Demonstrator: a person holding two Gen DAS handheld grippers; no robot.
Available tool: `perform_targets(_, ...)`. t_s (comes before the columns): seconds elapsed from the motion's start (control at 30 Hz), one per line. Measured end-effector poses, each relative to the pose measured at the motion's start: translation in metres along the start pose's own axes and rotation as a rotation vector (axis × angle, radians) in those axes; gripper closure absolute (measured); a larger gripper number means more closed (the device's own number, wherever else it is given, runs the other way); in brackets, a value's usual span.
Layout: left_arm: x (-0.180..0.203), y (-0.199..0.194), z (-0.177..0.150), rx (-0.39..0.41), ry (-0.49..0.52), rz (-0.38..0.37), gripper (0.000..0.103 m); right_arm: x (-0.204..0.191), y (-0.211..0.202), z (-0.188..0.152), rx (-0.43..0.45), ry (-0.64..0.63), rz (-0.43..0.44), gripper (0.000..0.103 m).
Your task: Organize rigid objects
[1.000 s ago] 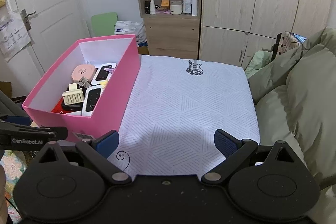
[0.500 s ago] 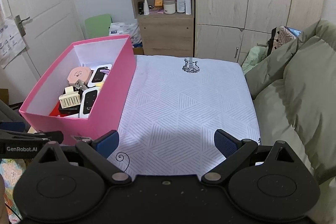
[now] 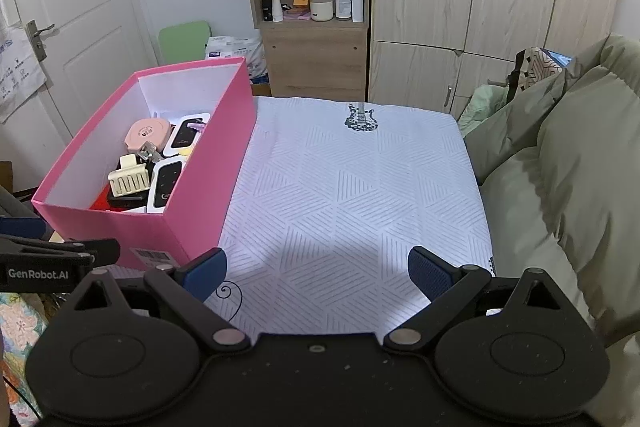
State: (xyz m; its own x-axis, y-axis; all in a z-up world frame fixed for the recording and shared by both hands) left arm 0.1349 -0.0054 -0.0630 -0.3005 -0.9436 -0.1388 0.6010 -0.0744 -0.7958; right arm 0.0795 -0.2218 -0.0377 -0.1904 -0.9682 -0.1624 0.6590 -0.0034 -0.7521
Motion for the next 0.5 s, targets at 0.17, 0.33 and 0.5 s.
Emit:
perform_targets(0.17, -0.0015, -0.0007, 0.0002, 0.006, -0.010, -0.002, 0.000, 0.0006, -0.0001, 0.0006, 0.001, -0.001, 0.001, 0.004)
perform_targets(0.33, -0.0030, -0.0018, 0.0007, 0.011, -0.014, 0.000, 0.000, 0.0005, 0.0006, 0.0017, -0.001, 0.000, 0.003, 0.004)
perform_targets(0.5, -0.0036, -0.0021, 0.0005, 0.005, -0.015, 0.001, 0.000, -0.0005, 0.0011, 0.0016, 0.000, -0.003, 0.007, 0.004)
Point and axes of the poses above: each gripper's, at about its wrist camera, not at the fingertips, and y roughly the way its jaws point, x to its right, z to its top, the point moved 10 cm from there along y, roughly the way its jaws point, and after that the axes turned 10 degrees about y, right-handed, at the moved point
